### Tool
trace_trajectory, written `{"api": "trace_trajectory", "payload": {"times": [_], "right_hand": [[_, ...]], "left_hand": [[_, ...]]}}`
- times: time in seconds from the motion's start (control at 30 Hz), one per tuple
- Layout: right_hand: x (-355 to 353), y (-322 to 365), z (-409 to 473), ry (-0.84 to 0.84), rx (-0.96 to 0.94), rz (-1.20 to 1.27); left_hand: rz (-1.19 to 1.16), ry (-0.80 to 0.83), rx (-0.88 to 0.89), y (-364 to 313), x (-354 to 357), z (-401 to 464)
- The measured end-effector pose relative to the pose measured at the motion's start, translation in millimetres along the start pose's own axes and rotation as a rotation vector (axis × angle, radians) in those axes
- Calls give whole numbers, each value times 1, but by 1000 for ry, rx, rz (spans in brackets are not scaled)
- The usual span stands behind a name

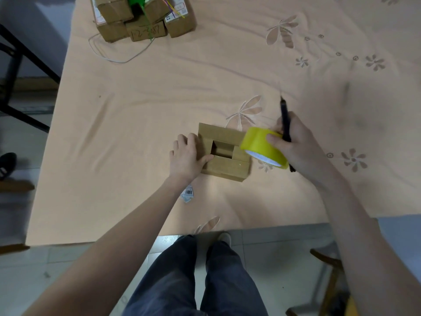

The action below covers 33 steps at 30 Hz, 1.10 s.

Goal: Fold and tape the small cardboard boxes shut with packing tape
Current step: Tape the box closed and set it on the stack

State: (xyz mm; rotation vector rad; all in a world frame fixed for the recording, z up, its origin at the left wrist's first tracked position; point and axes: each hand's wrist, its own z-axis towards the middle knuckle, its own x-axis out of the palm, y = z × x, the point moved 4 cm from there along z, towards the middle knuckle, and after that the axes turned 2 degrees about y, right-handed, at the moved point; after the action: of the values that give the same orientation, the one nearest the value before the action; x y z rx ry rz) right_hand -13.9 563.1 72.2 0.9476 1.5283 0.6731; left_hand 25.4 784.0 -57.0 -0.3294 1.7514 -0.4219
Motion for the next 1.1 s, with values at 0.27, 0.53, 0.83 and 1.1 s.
{"api": "trace_trajectory", "payload": {"times": [0.27, 0.53, 0.83, 1.1], "right_hand": [[63, -9, 7, 151, 74, -55], [54, -3, -5, 101, 17, -71], [68, 13, 10, 128, 5, -94], [87, 9, 17, 148, -8, -244]], "left_hand": [[38, -66, 107, -7, -13, 6], [191, -266, 355, -9, -17, -8], [114, -33, 328, 13, -6, -22], [-790, 261, -79, 7, -30, -16]]}}
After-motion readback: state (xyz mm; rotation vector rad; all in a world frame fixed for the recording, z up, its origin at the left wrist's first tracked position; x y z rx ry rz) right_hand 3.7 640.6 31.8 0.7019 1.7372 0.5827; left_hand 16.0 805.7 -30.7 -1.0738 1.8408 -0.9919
